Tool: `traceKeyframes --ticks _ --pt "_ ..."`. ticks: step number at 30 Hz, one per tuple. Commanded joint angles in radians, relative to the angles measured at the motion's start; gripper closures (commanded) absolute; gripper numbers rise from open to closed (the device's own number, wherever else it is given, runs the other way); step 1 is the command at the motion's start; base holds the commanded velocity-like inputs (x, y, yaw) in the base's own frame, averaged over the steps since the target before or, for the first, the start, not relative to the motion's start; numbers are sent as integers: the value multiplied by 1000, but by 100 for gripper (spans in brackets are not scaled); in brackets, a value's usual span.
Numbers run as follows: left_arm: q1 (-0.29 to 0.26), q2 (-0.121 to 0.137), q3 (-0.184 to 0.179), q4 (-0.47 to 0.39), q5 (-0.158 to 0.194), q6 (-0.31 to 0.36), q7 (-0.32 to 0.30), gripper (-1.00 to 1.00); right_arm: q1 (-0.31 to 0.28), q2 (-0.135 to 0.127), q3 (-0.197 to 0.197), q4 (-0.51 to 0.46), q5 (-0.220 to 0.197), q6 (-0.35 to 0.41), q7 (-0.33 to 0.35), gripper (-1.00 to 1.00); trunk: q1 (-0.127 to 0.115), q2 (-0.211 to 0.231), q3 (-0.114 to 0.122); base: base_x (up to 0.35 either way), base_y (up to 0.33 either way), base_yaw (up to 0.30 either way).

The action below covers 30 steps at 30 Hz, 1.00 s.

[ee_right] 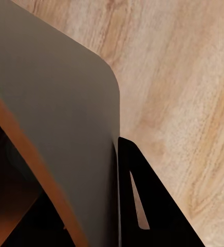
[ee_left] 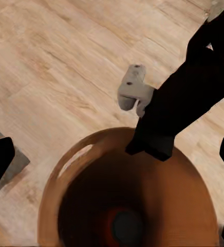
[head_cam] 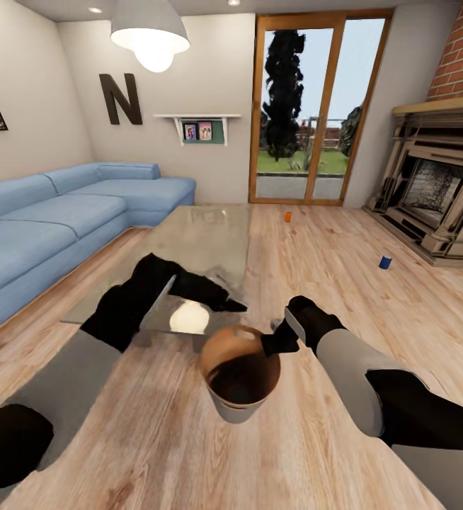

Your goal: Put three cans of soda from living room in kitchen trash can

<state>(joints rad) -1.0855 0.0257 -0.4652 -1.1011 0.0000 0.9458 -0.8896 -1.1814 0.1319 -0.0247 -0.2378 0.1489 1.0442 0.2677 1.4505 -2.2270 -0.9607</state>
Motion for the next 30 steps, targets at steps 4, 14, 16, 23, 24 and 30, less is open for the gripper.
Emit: traceKeyframes --ticks 4,14,16,23,24,30 --pt "32 104 201 -127 2 16 -53 -100 1 -16 -9 -1 -31 3 8 100 0 0 0 0 0 0" --pt "408 173 622 -156 -31 -308 77 -100 10 -200 -8 -10 -30 3 20 100 0 0 0 0 0 0" --pt "486 169 634 -75 -40 -449 173 -100 14 -246 -7 -12 -29 3 21 100 0 0 0 0 0 0" --pt "577 138 646 275 -47 -813 500 -100 168 -417 -8 -17 -31 -139 131 100 0 0 0 0 0 0" --pt "578 137 646 284 -47 -819 507 -100 176 -424 -9 -17 -31 -152 155 100 0 0 0 0 0 0" --pt "590 108 647 318 -46 -848 536 -100 217 -403 20 -44 381 -184 185 100 0 0 0 0 0 0"
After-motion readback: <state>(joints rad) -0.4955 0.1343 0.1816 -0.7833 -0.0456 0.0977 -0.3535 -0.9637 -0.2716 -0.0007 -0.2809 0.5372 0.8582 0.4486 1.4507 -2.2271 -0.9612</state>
